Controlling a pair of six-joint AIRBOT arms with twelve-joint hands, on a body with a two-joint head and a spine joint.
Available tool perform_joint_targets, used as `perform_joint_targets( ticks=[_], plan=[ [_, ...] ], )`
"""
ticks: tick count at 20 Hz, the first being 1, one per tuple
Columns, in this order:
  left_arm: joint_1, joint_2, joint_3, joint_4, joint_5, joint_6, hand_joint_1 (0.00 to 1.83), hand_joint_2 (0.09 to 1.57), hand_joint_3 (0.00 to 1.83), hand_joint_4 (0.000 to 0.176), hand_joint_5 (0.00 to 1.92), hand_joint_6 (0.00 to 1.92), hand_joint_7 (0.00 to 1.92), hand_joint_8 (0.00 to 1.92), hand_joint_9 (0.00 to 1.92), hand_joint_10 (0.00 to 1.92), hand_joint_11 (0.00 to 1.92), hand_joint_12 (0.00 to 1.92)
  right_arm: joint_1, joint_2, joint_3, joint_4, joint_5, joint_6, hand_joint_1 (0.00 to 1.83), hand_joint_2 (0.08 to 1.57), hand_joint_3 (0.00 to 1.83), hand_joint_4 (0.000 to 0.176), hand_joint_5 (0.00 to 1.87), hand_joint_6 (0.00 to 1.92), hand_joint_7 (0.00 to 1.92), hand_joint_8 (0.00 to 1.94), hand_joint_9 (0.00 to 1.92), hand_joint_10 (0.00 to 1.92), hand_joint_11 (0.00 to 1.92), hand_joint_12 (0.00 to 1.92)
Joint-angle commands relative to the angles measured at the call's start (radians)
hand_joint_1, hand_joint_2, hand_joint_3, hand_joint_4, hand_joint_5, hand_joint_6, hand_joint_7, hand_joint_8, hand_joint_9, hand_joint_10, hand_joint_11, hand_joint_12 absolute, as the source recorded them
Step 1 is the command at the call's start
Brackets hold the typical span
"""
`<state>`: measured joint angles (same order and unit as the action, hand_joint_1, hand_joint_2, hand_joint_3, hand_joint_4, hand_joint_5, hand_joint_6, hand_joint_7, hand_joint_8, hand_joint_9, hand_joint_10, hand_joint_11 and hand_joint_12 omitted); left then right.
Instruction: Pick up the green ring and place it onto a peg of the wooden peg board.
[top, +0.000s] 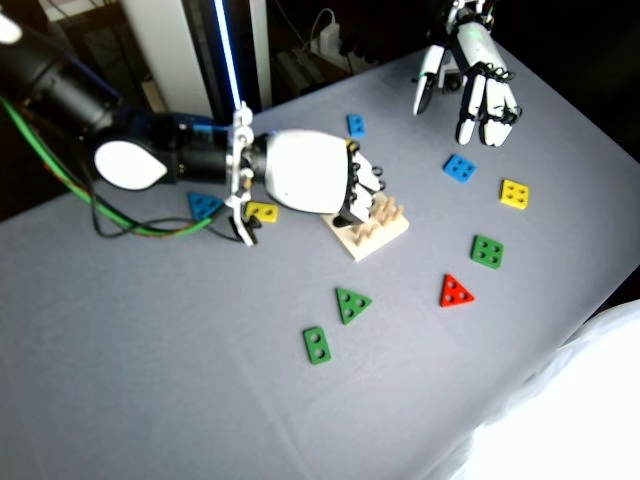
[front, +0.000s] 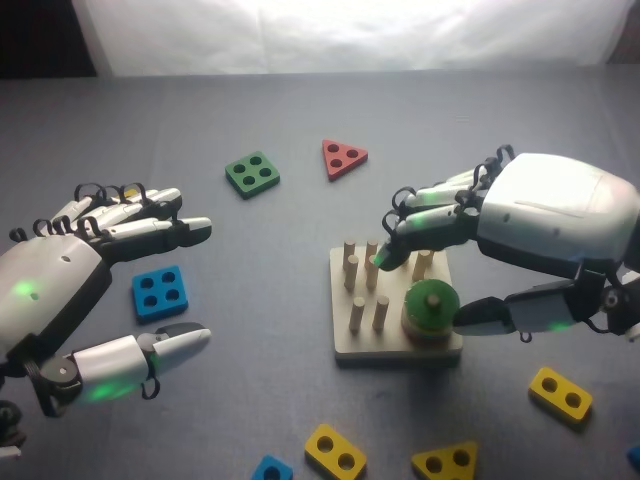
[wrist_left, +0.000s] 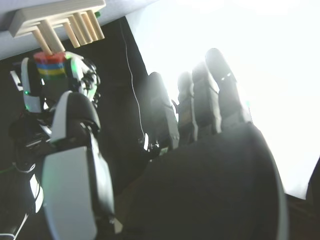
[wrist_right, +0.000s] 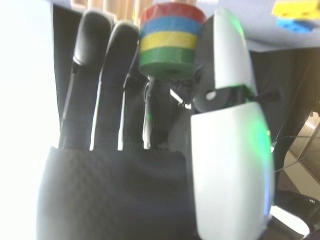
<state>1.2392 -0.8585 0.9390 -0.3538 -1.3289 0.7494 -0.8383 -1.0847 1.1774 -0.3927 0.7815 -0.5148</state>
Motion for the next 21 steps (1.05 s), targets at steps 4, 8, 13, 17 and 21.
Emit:
perform_joint_targets(
  ticks=[4,8,13,17,21],
  plan=[
    [-0.005,-0.004,-0.004,0.023,-0.132,-0.01,0.86,1.05,0.0,0.025,0.55,0.0,0.26,0.0,0.24,0.0,0.0,0.82,0.006,0.016,-0.019,0.068,0.187,0.006,1.13,1.03,0.0,0.042,0.42,0.31,0.34,0.74,0.37,1.11,0.37,1.42],
    [-0.003,-0.002,-0.004,0.013,-0.174,-0.03,0.9,1.03,0.0,0.042,0.52,0.0,0.24,0.0,0.25,0.0,0.0,0.83,-0.048,0.079,-0.044,0.194,0.35,0.005,1.02,1.03,0.0,0.032,0.5,0.18,0.41,0.4,0.33,0.72,0.19,1.25],
    [-0.003,-0.002,-0.001,0.025,-0.302,-0.094,0.84,0.98,0.0,0.038,0.41,0.0,0.29,0.01,0.25,0.02,0.0,0.74,-0.14,0.155,-0.106,0.389,0.651,-0.079,0.77,1.22,0.0,0.0,0.42,0.0,0.59,0.01,0.65,0.14,0.3,0.79],
    [-0.01,0.011,-0.005,0.027,-0.403,-0.115,0.84,0.98,0.0,0.038,0.41,0.0,0.29,0.01,0.26,0.01,0.0,0.74,-0.257,0.184,-0.151,0.549,0.918,-0.117,0.76,1.22,0.0,0.0,0.42,0.0,0.59,0.0,0.7,0.04,0.31,0.77],
    [-0.038,0.036,-0.006,0.055,-0.406,-0.116,0.69,1.06,0.0,0.022,0.05,0.0,0.2,0.0,0.25,0.0,0.0,0.9,-0.25,0.214,-0.189,0.571,0.981,-0.174,0.64,1.32,0.0,0.0,0.2,0.0,0.61,0.0,0.73,0.0,0.54,0.36]
  ],
)
